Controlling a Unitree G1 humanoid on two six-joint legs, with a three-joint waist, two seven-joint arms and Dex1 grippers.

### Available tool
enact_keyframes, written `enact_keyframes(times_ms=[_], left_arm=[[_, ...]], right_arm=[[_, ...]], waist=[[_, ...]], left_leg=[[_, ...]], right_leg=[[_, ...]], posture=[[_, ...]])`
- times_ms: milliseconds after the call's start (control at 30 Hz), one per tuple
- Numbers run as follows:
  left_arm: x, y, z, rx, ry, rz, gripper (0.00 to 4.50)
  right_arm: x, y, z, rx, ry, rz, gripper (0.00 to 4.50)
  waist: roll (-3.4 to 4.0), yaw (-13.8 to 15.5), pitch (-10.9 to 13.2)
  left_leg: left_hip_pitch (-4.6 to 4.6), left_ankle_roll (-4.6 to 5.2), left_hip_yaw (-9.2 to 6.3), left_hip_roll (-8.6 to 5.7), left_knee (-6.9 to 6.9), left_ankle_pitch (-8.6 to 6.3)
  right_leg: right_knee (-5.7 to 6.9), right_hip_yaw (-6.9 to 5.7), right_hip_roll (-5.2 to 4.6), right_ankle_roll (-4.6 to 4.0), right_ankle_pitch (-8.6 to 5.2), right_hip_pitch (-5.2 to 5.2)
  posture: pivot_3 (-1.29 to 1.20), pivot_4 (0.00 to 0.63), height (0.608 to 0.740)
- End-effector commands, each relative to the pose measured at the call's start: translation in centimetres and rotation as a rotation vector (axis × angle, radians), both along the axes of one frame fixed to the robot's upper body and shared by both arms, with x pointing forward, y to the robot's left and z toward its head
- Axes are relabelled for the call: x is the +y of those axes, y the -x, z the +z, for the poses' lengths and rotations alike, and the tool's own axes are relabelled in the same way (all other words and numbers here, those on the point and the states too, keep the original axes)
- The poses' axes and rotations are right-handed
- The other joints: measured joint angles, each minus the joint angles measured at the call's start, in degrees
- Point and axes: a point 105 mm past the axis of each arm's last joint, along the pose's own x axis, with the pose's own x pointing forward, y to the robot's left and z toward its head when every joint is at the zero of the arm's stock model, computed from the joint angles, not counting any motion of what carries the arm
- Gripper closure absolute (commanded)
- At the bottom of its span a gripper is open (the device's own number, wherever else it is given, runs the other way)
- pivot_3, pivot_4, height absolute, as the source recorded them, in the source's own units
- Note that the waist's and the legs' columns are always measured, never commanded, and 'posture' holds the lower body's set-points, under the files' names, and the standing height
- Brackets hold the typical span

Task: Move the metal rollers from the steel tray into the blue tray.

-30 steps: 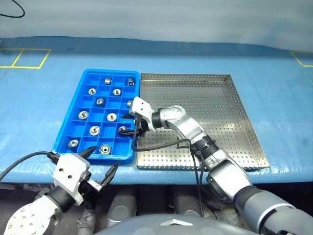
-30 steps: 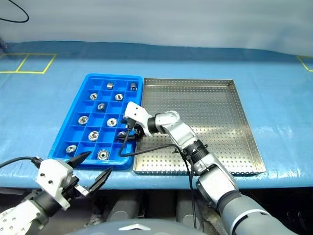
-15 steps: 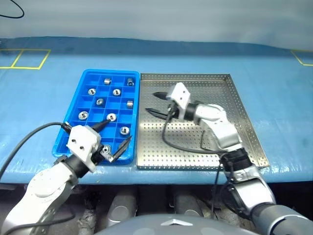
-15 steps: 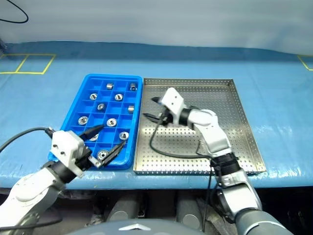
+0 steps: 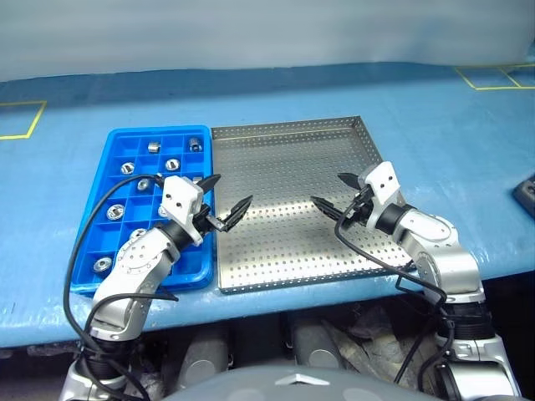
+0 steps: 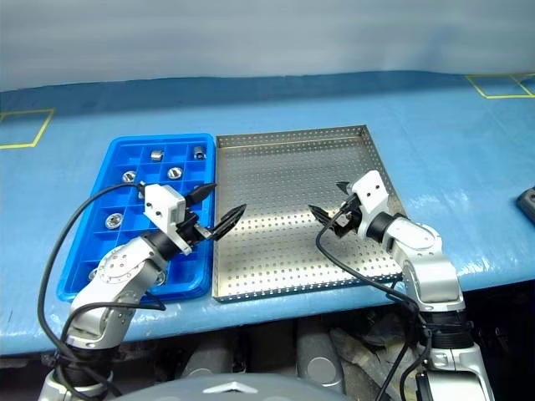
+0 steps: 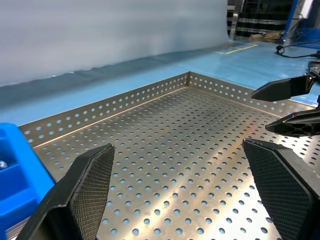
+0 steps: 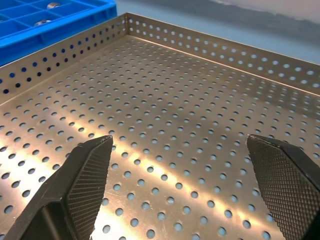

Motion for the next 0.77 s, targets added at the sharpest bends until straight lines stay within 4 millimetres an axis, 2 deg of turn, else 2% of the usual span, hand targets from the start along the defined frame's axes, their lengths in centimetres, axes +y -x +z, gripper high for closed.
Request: enact_keyframes(times_ms=[33,200,333,500,767], left_arm=[[-0.7,-0.3,0.0,-0.016,-0.006,-0.044,0.00],[-2.4,0.0,-0.4,0.001,-0.038,-0.145,0.00],[-2.5,0.4,-0.5,-0.013,-0.088,-0.180,0.00],[-1.8,0.4,-0.3,-0.033,-0.114,-0.160,0.00],[-1.4,0.8,-0.3,-0.043,-0.117,-0.134,0.00]], right_arm=[[-0.3,0.5,2.1,-0.090,-0.030,-0.022,0.02],[1.2,2.4,2.6,-0.090,-0.059,0.101,0.02],[1.7,3.3,3.3,-0.097,-0.062,0.163,0.02],[1.7,3.2,3.2,-0.091,-0.061,0.173,0.02],[2.1,2.6,3.0,-0.076,-0.053,0.196,0.02]], waist=[[0.00,-0.7,0.0],[0.00,-2.4,0.0],[0.00,-4.2,0.0],[0.00,-5.7,0.0],[0.00,-5.9,0.0]], left_leg=[[0.00,0.01,0.00,-0.01,0.00,0.00],[-0.01,0.05,-0.01,-0.03,0.01,-0.02],[-0.01,0.09,0.00,-0.05,0.01,-0.05],[0.01,0.08,-0.01,-0.05,0.02,-0.04],[0.01,0.09,0.00,-0.06,0.01,-0.05]], right_leg=[[0.01,0.02,0.00,0.02,0.01,0.00],[0.00,0.10,0.02,0.14,0.05,0.01],[0.00,0.20,0.01,0.27,0.04,0.00],[0.02,0.25,0.03,0.50,-0.11,0.01],[0.02,0.31,0.02,0.52,-0.10,0.01]], posture=[[-0.28,0.150,0.740],[-0.30,0.150,0.740],[-0.31,0.150,0.740],[-0.29,0.150,0.740],[-0.25,0.150,0.740]])
